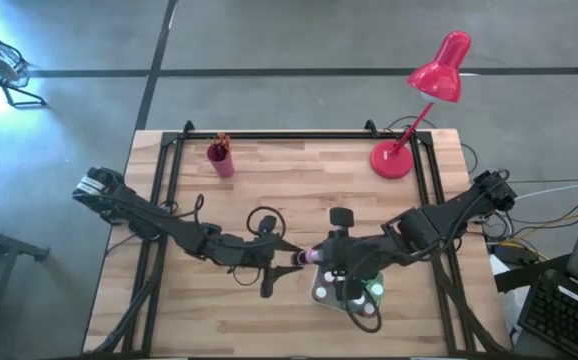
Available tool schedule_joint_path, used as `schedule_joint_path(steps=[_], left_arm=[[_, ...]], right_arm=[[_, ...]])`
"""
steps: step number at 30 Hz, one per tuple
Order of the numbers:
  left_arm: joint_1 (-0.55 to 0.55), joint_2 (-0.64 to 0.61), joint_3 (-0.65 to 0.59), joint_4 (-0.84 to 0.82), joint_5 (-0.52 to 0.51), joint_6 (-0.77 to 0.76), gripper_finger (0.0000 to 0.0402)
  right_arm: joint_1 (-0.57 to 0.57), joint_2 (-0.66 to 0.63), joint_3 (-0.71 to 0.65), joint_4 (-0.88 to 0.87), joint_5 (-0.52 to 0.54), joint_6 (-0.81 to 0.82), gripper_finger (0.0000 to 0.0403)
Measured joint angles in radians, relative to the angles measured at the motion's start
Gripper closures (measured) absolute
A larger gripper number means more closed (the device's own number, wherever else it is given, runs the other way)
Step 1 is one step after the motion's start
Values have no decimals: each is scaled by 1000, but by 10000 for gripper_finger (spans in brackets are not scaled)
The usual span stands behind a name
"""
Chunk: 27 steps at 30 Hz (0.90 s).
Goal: Pick & Place Paint Supplies
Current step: Put the light pink paint bottle into the white bin
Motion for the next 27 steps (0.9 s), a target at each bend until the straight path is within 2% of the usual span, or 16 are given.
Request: schedule_joint_path(steps=[5,9,11,14,22,27], left_arm=[[-1,-25,0,-93,-7,-18,129],[0,-75,-3,-198,-133,-60,100],[-5,-105,-21,-227,-210,-68,95],[-9,-154,-69,-237,-260,-85,96],[-7,-285,-263,-145,-294,-142,99],[-7,-343,-368,-54,-296,-157,99]], right_arm=[[0,-2,3,-72,-3,52,292],[5,0,20,-107,-45,104,292],[14,0,25,-106,-73,123,292],[34,0,26,-106,-91,168,292],[83,15,28,-107,-106,284,292],[90,77,44,-132,-146,346,292]])
